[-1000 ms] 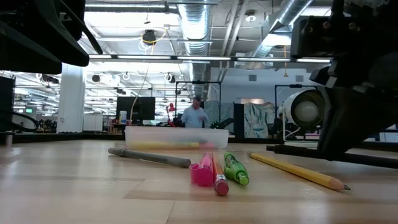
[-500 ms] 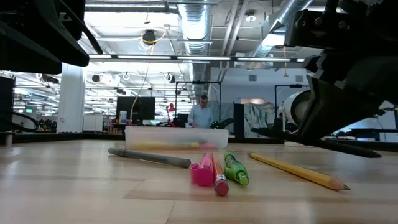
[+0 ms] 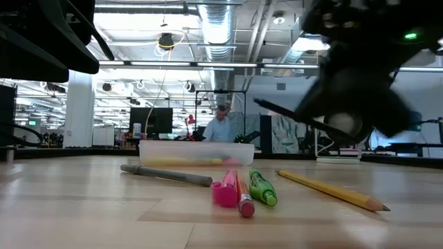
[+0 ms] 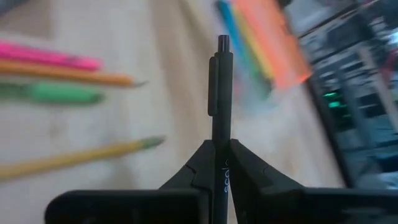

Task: Pick & place school supplies into a supply box
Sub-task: Put the black pen into the supply box, then put the gray pen into the supply box

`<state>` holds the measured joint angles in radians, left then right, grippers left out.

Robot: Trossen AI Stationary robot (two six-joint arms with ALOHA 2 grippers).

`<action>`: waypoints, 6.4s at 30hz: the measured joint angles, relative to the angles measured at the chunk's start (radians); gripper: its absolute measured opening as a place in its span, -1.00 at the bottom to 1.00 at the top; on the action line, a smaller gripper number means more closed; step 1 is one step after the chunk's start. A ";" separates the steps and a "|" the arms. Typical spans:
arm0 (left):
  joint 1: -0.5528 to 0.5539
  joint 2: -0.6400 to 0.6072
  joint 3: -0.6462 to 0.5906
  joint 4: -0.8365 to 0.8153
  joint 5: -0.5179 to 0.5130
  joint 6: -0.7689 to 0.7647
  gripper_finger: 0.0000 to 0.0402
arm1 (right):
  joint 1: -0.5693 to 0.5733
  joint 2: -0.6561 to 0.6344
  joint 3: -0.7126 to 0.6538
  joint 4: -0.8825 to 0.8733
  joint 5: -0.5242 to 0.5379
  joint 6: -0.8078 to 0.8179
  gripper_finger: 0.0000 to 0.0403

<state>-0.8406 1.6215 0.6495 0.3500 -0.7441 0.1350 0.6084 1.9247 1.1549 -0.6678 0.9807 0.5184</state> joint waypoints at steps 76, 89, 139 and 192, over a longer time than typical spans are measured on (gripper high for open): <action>0.151 0.000 0.000 -0.157 0.049 -0.170 -0.40 | -0.232 -0.054 0.102 0.450 -0.271 -0.740 -0.49; 0.300 0.000 0.000 -0.076 0.277 -0.043 -0.40 | 0.042 -0.174 0.102 0.178 -0.178 -0.398 -0.49; 0.558 0.196 0.037 0.044 0.766 0.015 -0.40 | 0.416 -0.171 0.050 -0.047 0.148 0.112 -0.49; 0.535 0.196 0.035 -0.047 0.752 -0.111 -0.77 | 0.417 -0.169 0.050 -0.044 0.141 0.129 -0.49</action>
<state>-0.3058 1.8179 0.6846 0.3030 0.0079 0.0243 1.0252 1.7557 1.2053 -0.7120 1.1220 0.6476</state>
